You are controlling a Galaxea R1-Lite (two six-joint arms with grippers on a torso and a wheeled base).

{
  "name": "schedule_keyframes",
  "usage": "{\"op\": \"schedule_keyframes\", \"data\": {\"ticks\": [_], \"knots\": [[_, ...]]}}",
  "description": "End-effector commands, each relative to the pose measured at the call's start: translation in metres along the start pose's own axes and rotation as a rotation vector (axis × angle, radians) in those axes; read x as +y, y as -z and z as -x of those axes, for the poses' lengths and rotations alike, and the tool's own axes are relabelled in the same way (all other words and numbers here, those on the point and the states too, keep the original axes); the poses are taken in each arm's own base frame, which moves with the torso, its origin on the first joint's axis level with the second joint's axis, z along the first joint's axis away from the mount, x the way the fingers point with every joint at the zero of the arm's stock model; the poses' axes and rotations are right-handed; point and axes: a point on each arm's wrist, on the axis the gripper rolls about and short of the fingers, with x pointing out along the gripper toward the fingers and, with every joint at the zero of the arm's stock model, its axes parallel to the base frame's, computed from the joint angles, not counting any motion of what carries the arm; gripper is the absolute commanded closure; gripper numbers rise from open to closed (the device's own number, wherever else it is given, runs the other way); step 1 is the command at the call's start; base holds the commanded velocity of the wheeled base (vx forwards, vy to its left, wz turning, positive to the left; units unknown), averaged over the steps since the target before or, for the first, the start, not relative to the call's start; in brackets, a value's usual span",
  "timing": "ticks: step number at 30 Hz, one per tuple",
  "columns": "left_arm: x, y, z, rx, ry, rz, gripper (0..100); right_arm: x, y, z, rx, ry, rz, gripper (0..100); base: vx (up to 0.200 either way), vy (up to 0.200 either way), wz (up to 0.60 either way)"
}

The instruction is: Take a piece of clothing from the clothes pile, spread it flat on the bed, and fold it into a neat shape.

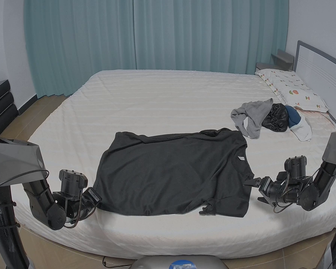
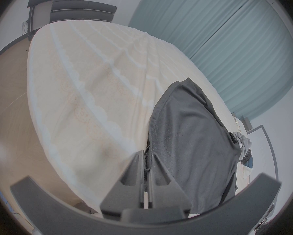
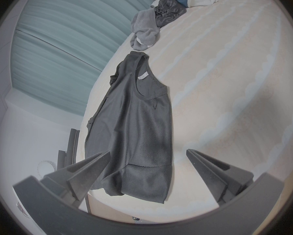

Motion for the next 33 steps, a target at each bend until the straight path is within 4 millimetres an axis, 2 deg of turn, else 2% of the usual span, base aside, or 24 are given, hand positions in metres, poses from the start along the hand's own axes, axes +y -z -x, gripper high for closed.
{"op": "schedule_keyframes", "data": {"ticks": [1, 9, 10, 18, 21, 24, 25, 32, 33], "knots": [[-0.005, -0.005, 0.009, -0.021, 0.027, 0.005, 100, -0.002, 0.005, -0.023, 0.042, 0.014, 0.009, 0, 0.000, 0.000, 0.00], [-0.005, -0.006, 0.010, -0.032, 0.024, 0.006, 100, 0.003, -0.005, -0.041, 0.078, 0.045, -0.004, 0, 0.000, 0.000, 0.00], [-0.005, -0.006, 0.010, -0.032, 0.024, 0.006, 100, 0.003, -0.007, -0.042, 0.079, 0.048, -0.006, 100, 0.000, 0.000, 0.00], [-0.005, -0.009, 0.010, -0.043, 0.026, 0.013, 100, 0.008, -0.020, -0.046, 0.043, 0.028, -0.004, 100, 0.000, 0.000, 0.00], [-0.006, -0.015, 0.008, -0.063, 0.030, 0.030, 100, 0.019, -0.035, -0.045, -0.007, -0.013, 0.003, 100, 0.000, 0.000, 0.00], [-0.007, -0.019, 0.005, -0.080, 0.039, 0.043, 100, 0.023, -0.039, -0.046, -0.022, -0.026, 0.007, 100, 0.000, 0.000, 0.00], [-0.012, -0.025, 0.002, -0.133, 0.065, 0.067, 100, 0.030, -0.049, -0.049, -0.049, -0.050, 0.015, 100, 0.000, 0.000, 0.00], [-0.015, -0.027, -0.005, -0.205, 0.107, 0.101, 100, 0.047, -0.073, -0.063, -0.065, -0.064, -0.009, 100, 0.000, 0.000, 0.00], [-0.015, -0.028, -0.009, -0.227, 0.115, 0.109, 100, 0.049, -0.082, -0.070, -0.077, -0.071, -0.011, 100, 0.000, 0.000, 0.00]]}}
